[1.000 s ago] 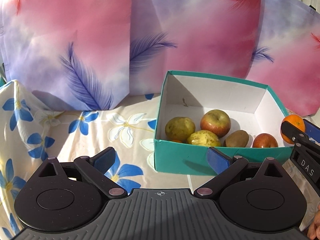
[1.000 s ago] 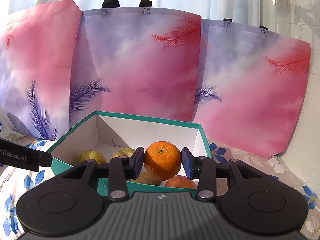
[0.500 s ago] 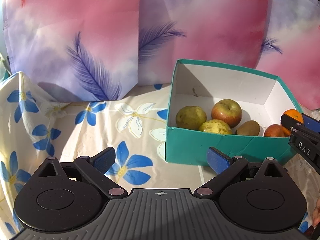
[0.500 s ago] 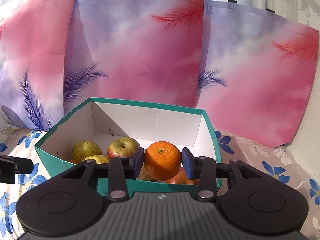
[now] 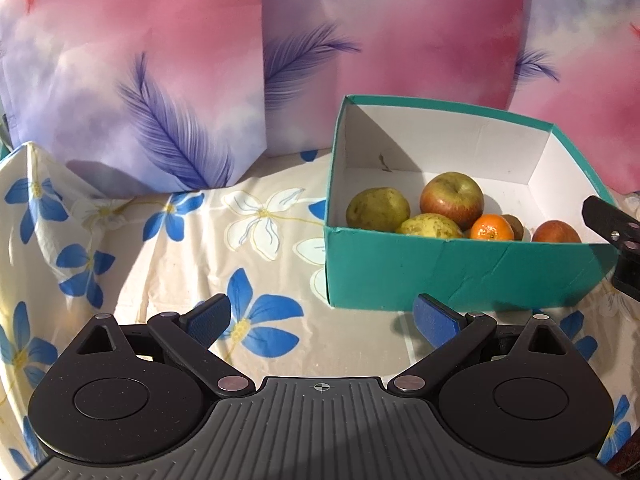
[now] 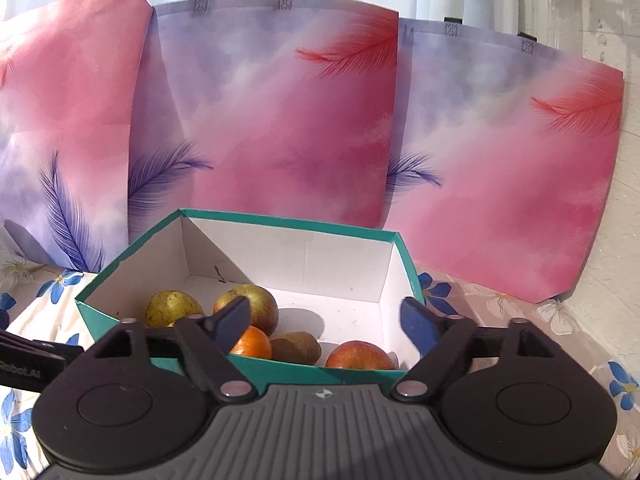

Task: Organize fruits
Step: 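Grasp a red cherry tomato from the cloth with the left tool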

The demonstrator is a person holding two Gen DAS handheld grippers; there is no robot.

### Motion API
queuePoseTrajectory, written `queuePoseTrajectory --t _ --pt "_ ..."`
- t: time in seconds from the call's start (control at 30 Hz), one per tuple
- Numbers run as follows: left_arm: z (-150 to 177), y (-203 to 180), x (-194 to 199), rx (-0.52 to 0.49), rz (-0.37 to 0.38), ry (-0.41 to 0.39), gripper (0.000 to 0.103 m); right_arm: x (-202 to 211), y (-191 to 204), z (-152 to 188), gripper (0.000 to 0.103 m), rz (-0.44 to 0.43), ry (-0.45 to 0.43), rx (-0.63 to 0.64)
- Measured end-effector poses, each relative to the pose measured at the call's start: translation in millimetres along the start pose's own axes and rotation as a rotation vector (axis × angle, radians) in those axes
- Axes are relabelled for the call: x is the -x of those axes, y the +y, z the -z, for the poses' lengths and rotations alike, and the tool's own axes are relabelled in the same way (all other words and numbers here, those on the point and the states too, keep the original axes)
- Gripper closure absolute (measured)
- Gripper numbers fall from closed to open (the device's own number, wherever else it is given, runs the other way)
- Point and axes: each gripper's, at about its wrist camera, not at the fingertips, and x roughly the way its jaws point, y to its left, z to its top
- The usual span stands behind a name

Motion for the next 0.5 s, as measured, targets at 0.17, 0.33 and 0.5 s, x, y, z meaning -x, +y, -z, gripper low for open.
queuePoseTrajectory --t 0.17,0.33,0.5 --pt "24.0 -4.2 -7.8 -0.045 0.049 0.037 0.003 29.4 -5.7 10.2 0.000 -0.028 0.021 -0.034" --pt "51.4 -17.8 -5.2 -0.133 0.181 0.034 0.003 44.3 -12.2 29.5 0.000 -0.007 0.101 -0.097" --pt "78.0 -36.8 1.7 -0.241 0.267 0.011 0.004 60.2 -22.6 46.5 0.000 -0.016 0.114 -0.180"
